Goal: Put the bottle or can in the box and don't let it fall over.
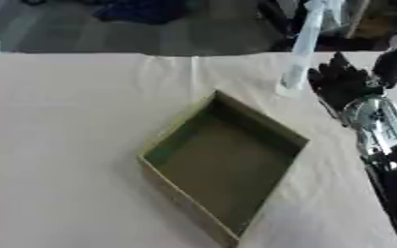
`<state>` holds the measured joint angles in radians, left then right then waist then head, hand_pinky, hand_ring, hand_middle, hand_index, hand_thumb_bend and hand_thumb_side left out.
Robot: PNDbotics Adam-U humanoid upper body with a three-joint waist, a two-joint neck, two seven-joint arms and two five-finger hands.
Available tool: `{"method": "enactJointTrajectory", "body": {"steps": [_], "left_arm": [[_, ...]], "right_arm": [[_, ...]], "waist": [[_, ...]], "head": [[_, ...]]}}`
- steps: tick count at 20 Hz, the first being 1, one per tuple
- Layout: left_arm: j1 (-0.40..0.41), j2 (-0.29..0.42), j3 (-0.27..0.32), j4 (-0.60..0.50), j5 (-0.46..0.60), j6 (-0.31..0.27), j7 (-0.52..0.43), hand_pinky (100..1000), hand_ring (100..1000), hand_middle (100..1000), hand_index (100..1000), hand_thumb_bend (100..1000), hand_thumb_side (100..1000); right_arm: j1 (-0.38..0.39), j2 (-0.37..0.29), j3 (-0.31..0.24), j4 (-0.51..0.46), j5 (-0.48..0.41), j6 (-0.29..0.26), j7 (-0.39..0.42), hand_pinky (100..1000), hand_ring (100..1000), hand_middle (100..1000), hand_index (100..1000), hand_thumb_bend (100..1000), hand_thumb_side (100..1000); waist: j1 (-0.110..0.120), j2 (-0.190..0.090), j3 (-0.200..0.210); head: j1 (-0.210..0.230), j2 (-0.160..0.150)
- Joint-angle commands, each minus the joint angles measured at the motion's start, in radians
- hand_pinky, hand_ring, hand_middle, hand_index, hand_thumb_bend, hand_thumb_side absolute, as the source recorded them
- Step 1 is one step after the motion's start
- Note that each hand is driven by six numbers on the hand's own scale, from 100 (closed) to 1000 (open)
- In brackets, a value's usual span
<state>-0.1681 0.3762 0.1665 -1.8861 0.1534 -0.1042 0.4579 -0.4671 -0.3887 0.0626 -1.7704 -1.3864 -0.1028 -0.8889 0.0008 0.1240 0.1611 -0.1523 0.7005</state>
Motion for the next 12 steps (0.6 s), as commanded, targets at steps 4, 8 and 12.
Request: {"method": "enactJointTrajectory", "body": {"steps": [4,8,12], "left_arm": [[-0.012,0.019,0.000,-0.010,0.005,0.001,-0.006,993,934,823,806,571,688],[-0.013,0.016,-0.001,-0.009,0.006,0.001,-0.008,993,935,824,806,570,688],[-0.013,0.014,-0.002,-0.009,0.006,0.001,-0.009,993,935,824,806,569,689]], "right_arm": [[-0.077,0.012,-0.007,0.095,-0.007,0.000,0.035,100,100,100,1000,270,1000],[-0.126,0.027,-0.011,0.176,-0.003,-0.022,0.066,100,100,100,1000,269,1000],[-0.161,0.033,-0.020,0.250,0.020,-0.051,0.092,100,100,100,1000,269,1000]], "waist": [[0.004,-0.013,0.002],[0.006,-0.011,0.006],[0.009,-0.008,0.011]], "head": [[-0.005,-0.002],[-0.010,-0.001],[-0.012,-0.001]]}}
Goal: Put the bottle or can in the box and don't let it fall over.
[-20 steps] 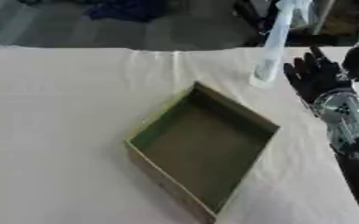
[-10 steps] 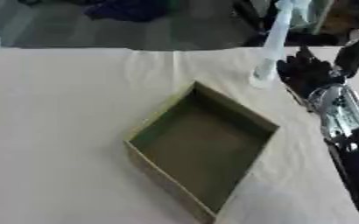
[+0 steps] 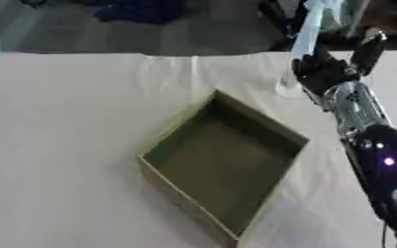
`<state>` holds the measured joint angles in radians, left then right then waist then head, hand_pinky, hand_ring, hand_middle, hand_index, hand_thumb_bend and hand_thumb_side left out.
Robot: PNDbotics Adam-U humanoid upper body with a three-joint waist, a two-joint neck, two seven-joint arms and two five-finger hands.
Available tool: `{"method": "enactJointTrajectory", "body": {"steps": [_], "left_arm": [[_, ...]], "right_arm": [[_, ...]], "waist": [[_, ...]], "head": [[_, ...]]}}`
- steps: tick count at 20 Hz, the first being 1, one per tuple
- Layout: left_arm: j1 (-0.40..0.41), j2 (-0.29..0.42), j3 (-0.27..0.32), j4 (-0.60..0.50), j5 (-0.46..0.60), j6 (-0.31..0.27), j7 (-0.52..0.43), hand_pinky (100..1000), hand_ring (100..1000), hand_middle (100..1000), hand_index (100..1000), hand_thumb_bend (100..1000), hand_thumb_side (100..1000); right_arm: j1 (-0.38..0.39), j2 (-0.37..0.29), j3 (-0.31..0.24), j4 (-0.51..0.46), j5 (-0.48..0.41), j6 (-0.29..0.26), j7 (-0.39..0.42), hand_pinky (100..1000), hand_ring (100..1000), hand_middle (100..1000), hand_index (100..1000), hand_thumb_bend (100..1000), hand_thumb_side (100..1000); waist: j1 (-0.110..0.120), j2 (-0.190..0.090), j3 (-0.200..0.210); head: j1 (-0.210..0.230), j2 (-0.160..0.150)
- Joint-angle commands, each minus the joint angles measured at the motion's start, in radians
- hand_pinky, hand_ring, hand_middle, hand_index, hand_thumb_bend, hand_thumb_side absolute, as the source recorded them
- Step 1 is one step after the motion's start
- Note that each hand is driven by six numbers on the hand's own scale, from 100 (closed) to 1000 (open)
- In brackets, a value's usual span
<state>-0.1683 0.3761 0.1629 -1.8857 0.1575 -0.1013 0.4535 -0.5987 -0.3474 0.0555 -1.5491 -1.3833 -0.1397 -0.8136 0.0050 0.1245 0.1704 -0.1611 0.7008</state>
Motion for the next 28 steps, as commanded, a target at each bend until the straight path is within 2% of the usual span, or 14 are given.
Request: {"method": "enactJointTrajectory", "body": {"steps": [1,7,14,22,28], "left_arm": [[-0.013,0.013,0.001,-0.010,0.003,-0.002,-0.005,994,935,824,806,567,685],[-0.012,0.009,0.000,-0.009,0.002,-0.001,-0.007,996,936,824,806,567,691],[-0.014,0.006,0.000,-0.009,0.003,-0.001,-0.008,996,936,825,805,564,692],[-0.018,0.001,-0.003,-0.009,0.005,-0.001,-0.012,997,937,825,805,563,693],[-0.018,-0.003,-0.004,-0.010,0.006,-0.001,-0.014,997,938,826,805,561,694]], "right_arm": [[-0.036,-0.008,-0.016,0.043,0.029,-0.021,0.022,100,100,100,999,288,1000],[-0.061,-0.008,-0.031,0.083,0.118,-0.046,0.043,100,100,100,995,269,1000],[-0.089,-0.011,-0.042,0.073,0.161,-0.058,0.069,100,100,100,990,270,1000],[-0.159,-0.032,-0.036,0.128,0.102,-0.056,0.091,100,100,100,987,271,1000],[-0.198,-0.047,-0.047,0.205,0.085,-0.080,0.106,100,100,100,986,271,1000]], "waist": [[0.005,-0.007,0.003],[0.007,0.000,0.005],[0.013,0.010,0.006],[0.019,0.016,0.009],[0.022,0.021,0.015]], "head": [[-0.004,-0.001],[-0.007,-0.003],[-0.012,-0.016],[-0.022,-0.030],[-0.036,-0.060]]}}
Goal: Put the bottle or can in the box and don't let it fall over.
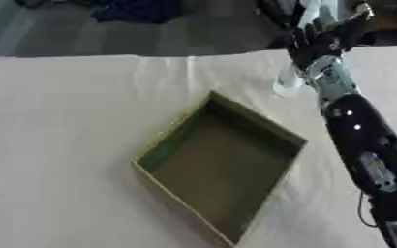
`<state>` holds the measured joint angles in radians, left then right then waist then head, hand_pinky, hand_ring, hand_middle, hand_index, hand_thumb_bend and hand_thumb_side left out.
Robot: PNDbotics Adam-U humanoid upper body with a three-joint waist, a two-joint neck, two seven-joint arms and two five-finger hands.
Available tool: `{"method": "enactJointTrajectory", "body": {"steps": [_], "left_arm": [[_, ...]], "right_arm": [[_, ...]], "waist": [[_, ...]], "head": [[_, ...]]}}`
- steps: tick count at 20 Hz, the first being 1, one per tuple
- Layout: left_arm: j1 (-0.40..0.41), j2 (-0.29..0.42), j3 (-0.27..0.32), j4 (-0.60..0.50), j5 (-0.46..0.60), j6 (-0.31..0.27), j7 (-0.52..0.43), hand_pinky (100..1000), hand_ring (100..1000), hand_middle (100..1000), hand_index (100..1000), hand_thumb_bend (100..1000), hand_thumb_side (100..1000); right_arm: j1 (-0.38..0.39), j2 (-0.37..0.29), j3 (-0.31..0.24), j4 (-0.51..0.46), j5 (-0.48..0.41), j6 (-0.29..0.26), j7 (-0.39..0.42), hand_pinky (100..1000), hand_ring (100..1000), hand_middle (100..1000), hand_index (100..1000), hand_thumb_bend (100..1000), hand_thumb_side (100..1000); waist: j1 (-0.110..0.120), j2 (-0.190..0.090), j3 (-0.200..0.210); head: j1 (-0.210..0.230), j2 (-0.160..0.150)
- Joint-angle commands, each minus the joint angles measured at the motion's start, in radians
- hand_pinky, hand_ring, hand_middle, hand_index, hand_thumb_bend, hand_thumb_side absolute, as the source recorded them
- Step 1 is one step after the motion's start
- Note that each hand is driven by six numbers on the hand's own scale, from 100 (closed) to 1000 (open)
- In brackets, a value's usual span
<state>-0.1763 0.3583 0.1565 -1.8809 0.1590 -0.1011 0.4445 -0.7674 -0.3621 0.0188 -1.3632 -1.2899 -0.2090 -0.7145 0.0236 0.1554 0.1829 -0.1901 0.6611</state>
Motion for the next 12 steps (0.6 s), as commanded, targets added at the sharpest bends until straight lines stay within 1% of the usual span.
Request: {"method": "enactJointTrajectory", "body": {"steps": [1,6,12], "left_arm": [[-0.010,0.014,0.003,-0.014,0.005,-0.002,-0.004,997,938,826,805,560,694],[-0.009,0.011,0.004,-0.015,0.005,-0.001,-0.004,998,938,826,805,559,695],[-0.009,0.010,0.003,-0.014,0.005,-0.001,-0.005,999,939,827,805,557,696]], "right_arm": [[-0.033,-0.034,-0.011,0.030,-0.011,-0.014,0.011,100,100,100,985,271,1000],[-0.046,-0.041,-0.018,0.063,-0.007,-0.035,0.026,100,100,100,983,270,1000],[-0.055,-0.046,-0.031,0.063,0.011,-0.061,0.034,100,100,100,979,270,1000]], "waist": [[0.004,-0.009,0.003],[0.007,-0.006,0.004],[0.007,-0.002,0.005]], "head": [[-0.008,-0.023],[-0.012,-0.026],[-0.012,-0.028]]}}
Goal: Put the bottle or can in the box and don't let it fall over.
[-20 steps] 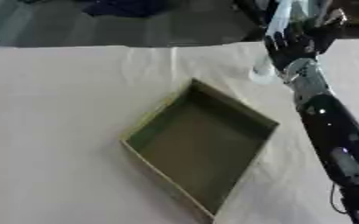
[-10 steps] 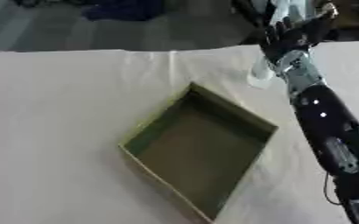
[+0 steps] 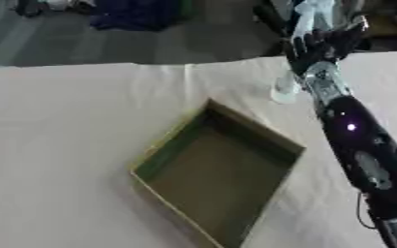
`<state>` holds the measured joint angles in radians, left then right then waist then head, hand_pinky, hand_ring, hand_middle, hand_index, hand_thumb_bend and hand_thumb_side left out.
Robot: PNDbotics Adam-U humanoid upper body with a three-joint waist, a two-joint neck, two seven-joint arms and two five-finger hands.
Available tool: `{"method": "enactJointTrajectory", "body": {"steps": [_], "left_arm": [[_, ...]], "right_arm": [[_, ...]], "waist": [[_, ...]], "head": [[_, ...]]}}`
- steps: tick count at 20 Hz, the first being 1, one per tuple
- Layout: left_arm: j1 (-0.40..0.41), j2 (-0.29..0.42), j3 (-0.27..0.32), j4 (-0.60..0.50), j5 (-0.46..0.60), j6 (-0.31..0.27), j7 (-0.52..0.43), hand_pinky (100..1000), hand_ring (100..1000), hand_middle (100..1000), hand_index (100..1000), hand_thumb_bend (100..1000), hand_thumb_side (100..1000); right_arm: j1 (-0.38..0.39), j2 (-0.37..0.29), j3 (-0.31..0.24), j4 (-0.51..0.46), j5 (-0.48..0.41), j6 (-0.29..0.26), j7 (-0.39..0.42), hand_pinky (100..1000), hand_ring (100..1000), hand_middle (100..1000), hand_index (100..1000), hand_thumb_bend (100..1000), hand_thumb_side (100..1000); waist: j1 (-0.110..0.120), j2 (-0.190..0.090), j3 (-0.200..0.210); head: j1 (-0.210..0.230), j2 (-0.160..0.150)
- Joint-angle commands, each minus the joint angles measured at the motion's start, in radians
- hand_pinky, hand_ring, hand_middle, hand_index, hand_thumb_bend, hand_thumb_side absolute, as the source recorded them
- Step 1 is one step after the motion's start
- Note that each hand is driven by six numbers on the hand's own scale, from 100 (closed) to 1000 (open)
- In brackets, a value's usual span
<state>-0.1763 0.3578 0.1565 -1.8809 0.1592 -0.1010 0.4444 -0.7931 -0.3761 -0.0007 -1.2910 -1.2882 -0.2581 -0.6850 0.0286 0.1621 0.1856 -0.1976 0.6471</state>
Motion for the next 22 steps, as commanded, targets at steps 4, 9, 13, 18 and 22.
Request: {"method": "enactJointTrajectory", "body": {"steps": [4,9,13,18,22], "left_arm": [[-0.008,0.008,0.002,-0.014,0.005,0.000,-0.006,1000,939,827,805,556,697],[-0.011,0.008,0.001,-0.015,0.005,0.000,-0.008,1000,939,827,805,555,698],[-0.011,0.008,0.001,-0.015,0.005,0.000,-0.008,1000,939,827,805,555,698],[-0.015,0.006,-0.002,-0.016,0.007,-0.001,-0.011,1000,940,827,805,551,699],[-0.016,0.004,-0.004,-0.016,0.008,0.000,-0.013,1000,940,828,805,550,699]], "right_arm": [[-0.042,-0.038,-0.014,-0.009,0.007,-0.017,0.010,100,100,100,976,271,1000],[-0.058,-0.042,-0.016,-0.007,-0.006,-0.020,0.012,100,100,100,975,273,1000],[-0.060,-0.043,-0.016,-0.005,-0.010,-0.021,0.014,100,100,100,975,273,1000],[-0.100,-0.066,-0.020,0.047,-0.042,-0.023,0.005,100,100,100,971,278,1000],[-0.124,-0.083,-0.022,0.101,-0.071,-0.037,0.030,100,100,100,967,281,1000]], "waist": [[0.004,-0.004,0.004],[0.005,0.000,0.005],[0.005,0.001,0.006],[0.004,0.010,0.015],[0.004,0.014,0.020]], "head": [[-0.010,-0.019],[-0.014,-0.021],[-0.015,-0.022],[-0.025,-0.033],[-0.031,-0.040]]}}
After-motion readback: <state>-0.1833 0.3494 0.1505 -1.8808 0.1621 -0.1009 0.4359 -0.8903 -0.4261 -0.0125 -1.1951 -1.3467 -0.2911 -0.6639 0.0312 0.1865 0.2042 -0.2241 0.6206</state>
